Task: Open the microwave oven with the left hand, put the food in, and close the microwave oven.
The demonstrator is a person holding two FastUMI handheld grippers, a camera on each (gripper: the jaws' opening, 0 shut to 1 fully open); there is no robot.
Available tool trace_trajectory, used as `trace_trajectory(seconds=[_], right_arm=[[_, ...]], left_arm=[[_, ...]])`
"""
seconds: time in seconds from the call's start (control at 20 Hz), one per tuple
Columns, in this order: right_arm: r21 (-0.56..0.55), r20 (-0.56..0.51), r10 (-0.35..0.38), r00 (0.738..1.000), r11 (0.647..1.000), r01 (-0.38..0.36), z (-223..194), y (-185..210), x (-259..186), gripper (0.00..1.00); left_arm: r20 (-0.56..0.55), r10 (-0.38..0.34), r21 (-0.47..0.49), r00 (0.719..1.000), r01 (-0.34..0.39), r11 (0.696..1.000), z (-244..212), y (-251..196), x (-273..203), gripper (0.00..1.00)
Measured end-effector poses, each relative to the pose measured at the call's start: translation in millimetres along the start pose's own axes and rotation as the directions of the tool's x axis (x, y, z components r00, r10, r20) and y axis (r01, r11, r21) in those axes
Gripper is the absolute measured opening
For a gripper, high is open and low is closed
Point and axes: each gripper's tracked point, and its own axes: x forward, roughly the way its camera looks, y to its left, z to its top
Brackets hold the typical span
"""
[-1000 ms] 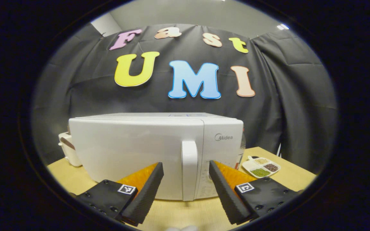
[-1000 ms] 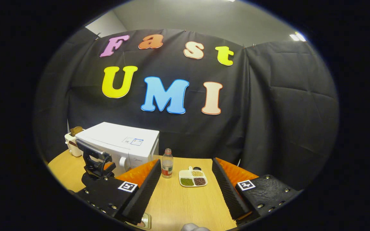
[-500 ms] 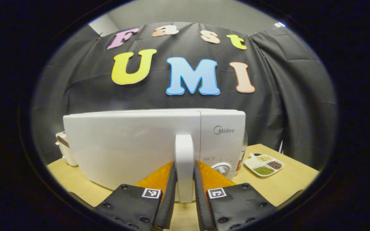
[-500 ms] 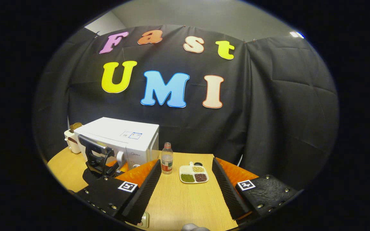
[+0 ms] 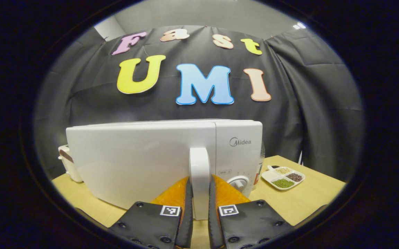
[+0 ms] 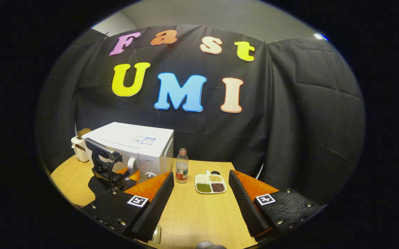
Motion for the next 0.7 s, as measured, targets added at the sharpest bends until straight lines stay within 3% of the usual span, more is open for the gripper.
trace_trajectory(seconds=[0.3,0.4,0.5,0.6,0.7], right_arm=[[-0.007,0.001,0.016,1.000,1.000,-0.016,0.6,7.4,-7.7,0.97],[-0.003,0.000,0.028,1.000,1.000,-0.028,1.1,13.4,-9.9,0.97],[0.011,-0.004,0.048,0.999,0.999,-0.048,-0.2,21.5,-11.5,0.97],[0.035,-0.014,0.071,0.997,0.997,-0.070,-2.1,34.3,-12.9,0.97],[0.063,-0.025,0.108,0.994,0.992,-0.106,-4.0,53.4,-16.0,0.97]], left_arm=[[-0.068,-0.018,-0.038,0.998,0.015,0.999,-13.2,1.2,-20.0,0.23],[0.007,-0.033,0.031,0.999,0.033,0.999,1.4,2.1,-50.2,0.23],[0.002,-0.055,0.047,0.998,0.055,0.997,-7.0,8.3,-78.1,0.23],[-0.012,-0.085,0.056,0.996,0.086,0.995,-11.0,17.9,-102.8,0.27],[-0.011,-0.099,0.127,0.995,0.099,0.987,-10.6,28.7,-128.4,0.37]])
